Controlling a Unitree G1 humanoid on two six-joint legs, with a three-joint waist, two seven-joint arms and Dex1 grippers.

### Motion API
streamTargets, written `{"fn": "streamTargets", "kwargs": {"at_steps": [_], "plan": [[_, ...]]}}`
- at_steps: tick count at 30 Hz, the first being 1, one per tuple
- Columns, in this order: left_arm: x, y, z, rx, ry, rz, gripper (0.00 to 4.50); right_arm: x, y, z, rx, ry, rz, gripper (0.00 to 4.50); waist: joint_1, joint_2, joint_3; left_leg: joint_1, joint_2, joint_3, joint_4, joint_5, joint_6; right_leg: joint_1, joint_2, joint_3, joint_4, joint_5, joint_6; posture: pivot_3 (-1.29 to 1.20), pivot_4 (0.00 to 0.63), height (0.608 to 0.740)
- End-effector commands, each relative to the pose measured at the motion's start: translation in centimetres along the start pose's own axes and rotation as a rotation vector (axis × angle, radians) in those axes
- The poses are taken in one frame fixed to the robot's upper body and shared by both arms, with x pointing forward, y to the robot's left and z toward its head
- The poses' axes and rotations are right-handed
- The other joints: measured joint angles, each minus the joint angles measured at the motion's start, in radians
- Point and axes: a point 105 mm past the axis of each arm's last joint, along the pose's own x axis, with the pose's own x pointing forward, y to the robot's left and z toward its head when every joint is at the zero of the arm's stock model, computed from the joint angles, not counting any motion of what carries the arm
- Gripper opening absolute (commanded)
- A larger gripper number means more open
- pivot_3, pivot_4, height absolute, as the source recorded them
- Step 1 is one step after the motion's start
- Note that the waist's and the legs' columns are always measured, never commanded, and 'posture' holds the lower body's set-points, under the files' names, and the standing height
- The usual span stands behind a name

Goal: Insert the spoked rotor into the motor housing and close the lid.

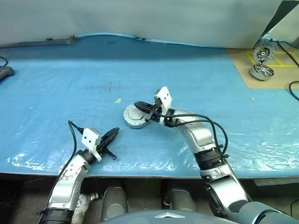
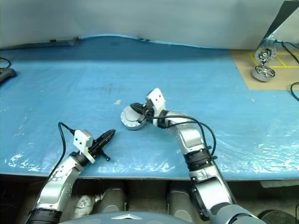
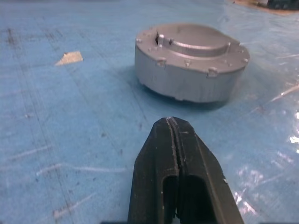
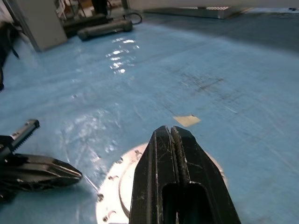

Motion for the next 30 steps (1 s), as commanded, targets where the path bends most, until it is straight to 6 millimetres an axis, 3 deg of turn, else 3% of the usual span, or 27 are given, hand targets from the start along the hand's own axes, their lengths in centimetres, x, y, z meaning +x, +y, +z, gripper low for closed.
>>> {"fn": "streamTargets", "kwargs": {"at_steps": [1,3,7,13,19,30], "plan": [[-0.2,0.5,-0.6,0.012,-0.011,0.006,0.0,0.1,1.3,1.5,-0.067,0.009,0.018,0.4,0.0,0.0,0.0,0.001,0.0,0.0,-0.001,0.0,0.0,0.0,0.0,0.0,0.0,0.0,0.0,0.0,0.15,0.74],[-0.1,0.7,-1.1,0.013,-0.013,0.007,0.0,0.4,1.5,0.6,-0.062,0.044,0.021,0.89,0.0,0.001,-0.001,0.003,0.0,0.0,-0.001,0.0,0.0,0.001,0.0,0.0,0.0,0.0,0.0,0.0,0.15,0.74],[0.1,0.8,-1.3,0.026,-0.027,0.002,0.0,0.9,1.4,-0.4,-0.055,0.085,0.022,2.31,0.0,0.002,-0.001,0.006,-0.001,0.0,-0.001,0.0,0.0,0.004,0.0,0.001,0.001,0.0,0.001,0.0,0.15,0.74],[1.0,1.0,0.1,0.052,-0.068,0.004,0.0,2.0,1.2,-1.1,-0.088,0.135,0.027,4.4,0.0,0.003,-0.001,0.006,-0.001,0.001,-0.001,0.0,0.0,0.004,-0.001,0.002,0.001,0.0,0.001,0.0,0.15,0.74],[1.2,0.8,2.0,0.088,-0.109,0.001,0.0,2.3,0.7,-2.1,-0.083,0.143,0.01,4.46,-0.002,0.002,-0.002,0.002,-0.001,0.001,-0.001,0.0,0.0,0.001,0.0,0.002,0.0,0.0,0.001,0.0,0.15,0.74],[-2.1,0.7,3.4,0.14,-0.133,0.031,0.0,2.1,1.4,-4.1,-0.124,0.157,0.022,4.46,-0.003,0.002,-0.002,0.001,0.0,0.001,-0.001,0.0,-0.001,0.0,0.0,0.001,0.0,0.0,0.001,0.0,0.15,0.74]]}}
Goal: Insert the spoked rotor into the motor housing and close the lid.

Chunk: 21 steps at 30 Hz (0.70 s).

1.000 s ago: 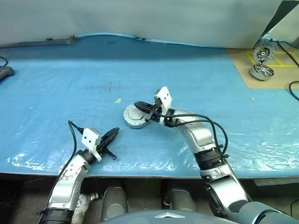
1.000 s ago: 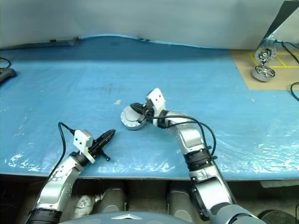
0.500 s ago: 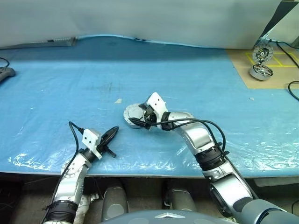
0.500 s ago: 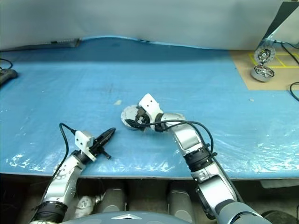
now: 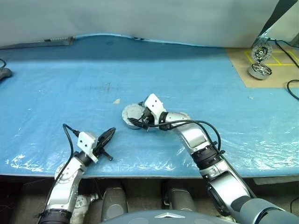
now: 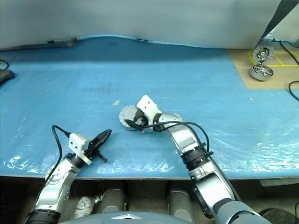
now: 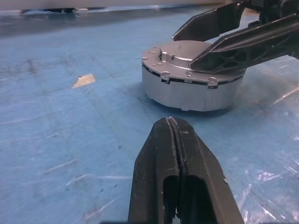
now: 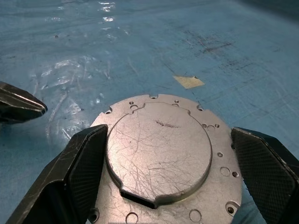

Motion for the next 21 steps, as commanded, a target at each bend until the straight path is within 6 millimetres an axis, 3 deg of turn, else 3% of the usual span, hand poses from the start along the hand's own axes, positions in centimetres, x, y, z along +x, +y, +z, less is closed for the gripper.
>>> {"fn": "streamTargets", "kwargs": {"at_steps": [1,7,21], "plan": [[-0.5,0.2,2.1,0.04,-0.06,0.004,0.0,0.2,0.8,-1.0,0.008,0.013,0.016,4.46,0.0,0.0,0.0,0.001,0.0,0.0,0.0,0.0,0.0,0.001,0.0,0.0,0.0,0.0,0.0,0.0,0.15,0.74],[-0.4,0.3,3.0,0.044,-0.062,0.012,0.0,0.6,1.0,-1.4,0.005,0.015,0.009,2.96,0.0,-0.001,0.0,0.002,0.0,0.001,0.0,0.0,0.0,0.001,0.0,0.001,0.0,0.0,0.0,0.0,0.15,0.74],[0.4,0.1,3.0,0.034,-0.059,-0.021,0.0,-0.2,0.1,-2.6,0.003,0.102,0.039,2.95,0.0,-0.001,-0.001,0.007,0.0,0.002,0.0,0.0,0.0,0.005,0.0,0.003,0.001,0.0,0.0,0.0,0.15,0.74]]}}
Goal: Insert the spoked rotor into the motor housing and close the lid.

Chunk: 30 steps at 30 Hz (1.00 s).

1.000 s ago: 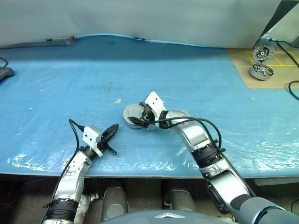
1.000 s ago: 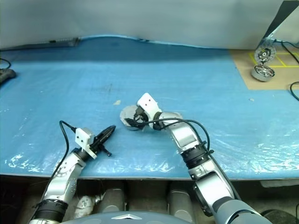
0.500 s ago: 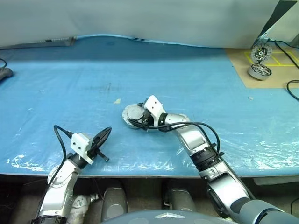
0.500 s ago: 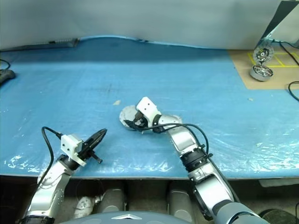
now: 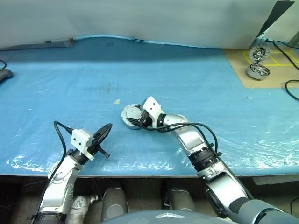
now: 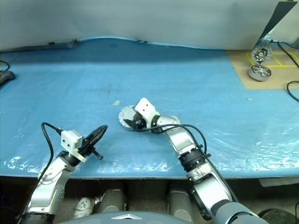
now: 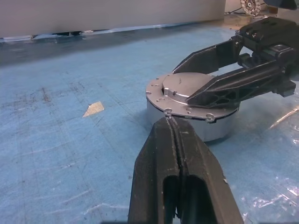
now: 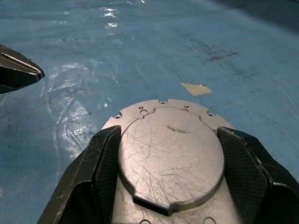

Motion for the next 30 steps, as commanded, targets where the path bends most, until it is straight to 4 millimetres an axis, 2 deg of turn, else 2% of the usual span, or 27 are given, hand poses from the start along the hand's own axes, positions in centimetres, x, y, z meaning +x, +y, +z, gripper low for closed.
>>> {"fn": "streamTargets", "kwargs": {"at_steps": [1,5,10,13,16,20,24,28,30], "plan": [[0.3,0.0,1.4,0.018,-0.032,-0.014,0.0,-0.7,-0.2,-2.1,0.034,0.108,0.024,2.95,0.003,0.0,0.0,0.0,0.0,0.0,0.0,0.0,0.0,0.0,0.0,0.0,0.0,0.0,0.0,0.0,0.15,0.74],[0.9,-0.2,1.9,0.018,-0.029,-0.023,0.0,-1.1,0.0,-2.6,0.036,0.157,0.067,2.95,0.007,0.0,-0.001,-0.001,0.0,0.0,0.0,0.0,0.0,0.0,0.0,0.0,-0.001,0.0,0.0,0.0,0.15,0.74],[0.8,-0.3,1.2,0.015,-0.012,-0.021,0.0,-1.3,0.4,-3.5,0.025,0.184,0.079,2.95,0.006,0.0,-0.001,-0.001,0.0,0.0,0.0,0.0,0.0,0.0,0.0,0.0,-0.001,0.0,0.0,0.0,0.15,0.74],[0.7,-0.4,0.4,-0.003,0.009,-0.014,0.0,-1.2,1.2,-5.6,0.039,0.243,0.069,2.95,0.006,0.0,-0.006,-0.001,0.0,0.0,0.0,0.0,0.0,0.0,0.0,0.0,-0.001,0.0,0.0,0.0,0.15,0.74],[1.1,0.1,0.3,-0.042,0.042,0.011,0.0,-1.1,1.8,-5.9,0.077,0.24,0.066,2.95,0.006,0.0,-0.012,0.0,0.0,0.0,-0.001,0.0,0.0,0.001,0.0,0.0,-0.002,0.0,0.0,0.0,0.15,0.74],[3.0,2.4,0.1,-0.029,0.126,0.144,0.0,-0.9,1.9,-5.4,0.087,0.223,0.07,2.95,0.006,0.0,-0.014,0.006,0.0,0.0,-0.001,0.0,0.0,0.006,0.0,0.0,-0.001,-0.001,0.001,0.0,0.15,0.74],[6.4,2.9,2.3,-0.014,0.063,0.185,0.0,-0.8,1.8,-5.3,0.088,0.216,0.063,2.95,0.003,-0.002,-0.016,0.007,-0.001,0.0,-0.001,0.0,0.0,0.006,0.0,0.002,-0.001,-0.001,0.001,0.0,0.15,0.74],[7.7,4.8,3.7,-0.179,0.063,0.205,0.0,-0.7,1.7,-5.1,0.088,0.211,0.058,2.95,0.0,-0.002,-0.017,0.006,-0.001,0.0,-0.002,0.0,0.0,0.005,0.0,0.002,-0.001,-0.001,0.001,0.0,0.15,0.74],[8.1,4.1,2.9,-0.336,0.133,0.077,0.0,-0.6,1.8,-5.2,0.09,0.209,0.058,2.95,0.0,-0.002,-0.017,0.006,-0.002,0.0,-0.003,0.0,-0.001,0.004,0.001,0.002,-0.001,-0.001,0.001,0.0,0.15,0.74]]}}
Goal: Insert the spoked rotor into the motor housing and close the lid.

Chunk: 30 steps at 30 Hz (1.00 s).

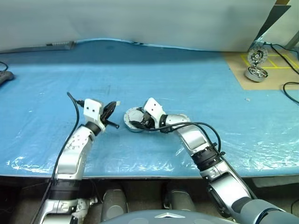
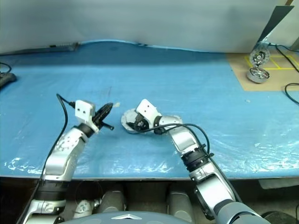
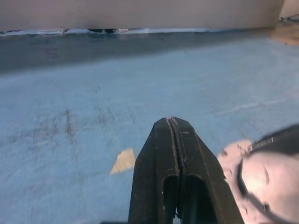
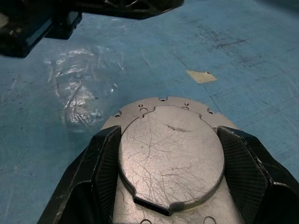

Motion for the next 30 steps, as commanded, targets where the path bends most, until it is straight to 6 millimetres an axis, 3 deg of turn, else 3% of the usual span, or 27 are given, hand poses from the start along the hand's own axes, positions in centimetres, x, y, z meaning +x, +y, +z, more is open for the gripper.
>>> {"fn": "streamTargets", "kwargs": {"at_steps": [1,8,13,17,30], "plan": [[-0.2,-0.3,-0.8,-0.206,0.121,-0.155,0.0,0.1,1.1,-4.2,0.074,0.144,0.021,2.95,0.0,0.0,0.0,0.0,0.0,0.0,0.0,0.0,0.0,0.0,0.0,0.0,0.0,0.0,0.0,0.0,0.15,0.74],[-1.1,1.4,-1.4,-0.363,0.292,-0.375,0.0,0.4,1.3,-4.2,0.083,0.135,0.019,2.95,0.001,0.0,0.0,0.002,-0.001,0.001,-0.002,0.0,0.0,-0.001,0.0,0.001,-0.001,0.0,0.0,0.0,0.15,0.74],[-0.5,2.1,-0.8,-0.389,0.299,-0.448,0.0,0.5,1.4,-4.1,0.089,0.129,0.015,2.95,0.0,0.0,0.0,0.002,-0.002,0.001,-0.004,0.0,0.0,0.0,0.0,0.002,-0.002,0.0,0.0,0.0,0.15,0.74],[0.4,1.0,-0.4,-0.408,0.316,-0.526,0.0,0.6,1.5,-4.1,0.088,0.129,0.015,2.95,-0.002,0.0,0.0,0.002,-0.002,0.001,-0.005,0.0,0.0,-0.001,0.0,0.002,-0.002,0.0,0.0,0.0,0.15,0.74],[0.9,-0.8,-4.1,-0.287,0.494,-0.587,0.0,0.7,1.3,-4.0,0.086,0.125,0.005,2.95,-0.004,0.0,0.0,0.003,-0.002,0.001,-0.008,0.0,0.0,0.001,0.0,0.002,-0.006,0.0,0.0,0.0,0.15,0.74]]}}
